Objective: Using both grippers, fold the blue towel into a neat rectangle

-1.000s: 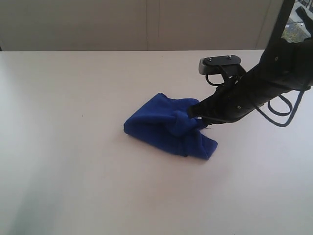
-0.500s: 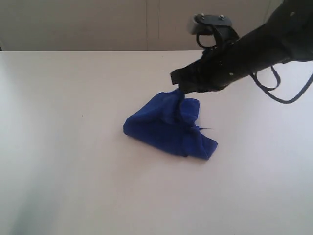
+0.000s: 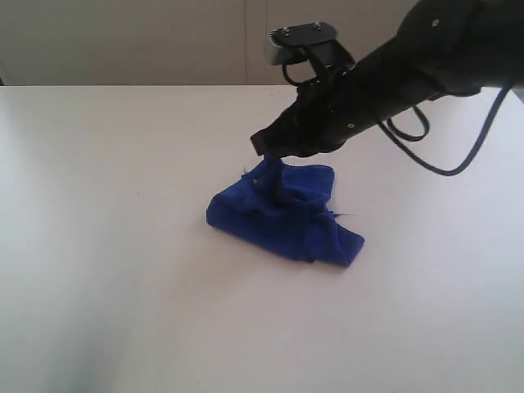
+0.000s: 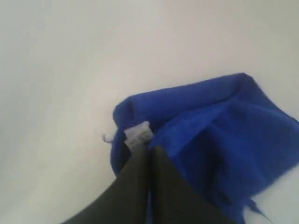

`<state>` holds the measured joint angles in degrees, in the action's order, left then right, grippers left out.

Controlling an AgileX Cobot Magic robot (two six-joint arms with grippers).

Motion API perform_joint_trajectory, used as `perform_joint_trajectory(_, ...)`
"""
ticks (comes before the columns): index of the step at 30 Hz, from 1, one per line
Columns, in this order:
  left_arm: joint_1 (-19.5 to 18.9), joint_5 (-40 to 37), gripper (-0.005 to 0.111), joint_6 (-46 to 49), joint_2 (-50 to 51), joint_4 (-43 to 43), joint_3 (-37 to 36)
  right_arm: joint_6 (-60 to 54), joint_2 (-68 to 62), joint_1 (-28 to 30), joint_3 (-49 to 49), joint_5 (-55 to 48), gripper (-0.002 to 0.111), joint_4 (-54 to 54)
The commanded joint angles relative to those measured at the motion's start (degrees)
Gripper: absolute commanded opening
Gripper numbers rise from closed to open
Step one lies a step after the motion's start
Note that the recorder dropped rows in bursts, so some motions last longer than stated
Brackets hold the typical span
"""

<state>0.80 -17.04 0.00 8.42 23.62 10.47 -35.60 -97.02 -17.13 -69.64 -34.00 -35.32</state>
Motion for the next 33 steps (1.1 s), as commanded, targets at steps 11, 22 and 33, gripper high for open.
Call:
perform_joint_trajectory(11, 0.11, -21.02, 0.000, 68.01, 47.86, 58.58, 18.67, 12.20, -4.50, 4.51, 1.15, -2.54, 0.000, 10.75)
perform_joint_trajectory(22, 26.39, -0.39, 0.000, 69.30, 69.61, 58.69, 33.56, 17.00, -4.50, 4.59, 1.15, -1.16, 0.000, 10.60)
perform_joint_trajectory(33, 41.44, 14.80, 0.000, 67.29, 85.08, 60.04, 43.95, 24.28, -4.50, 7.57, 1.15, -0.57, 0.000, 9.28)
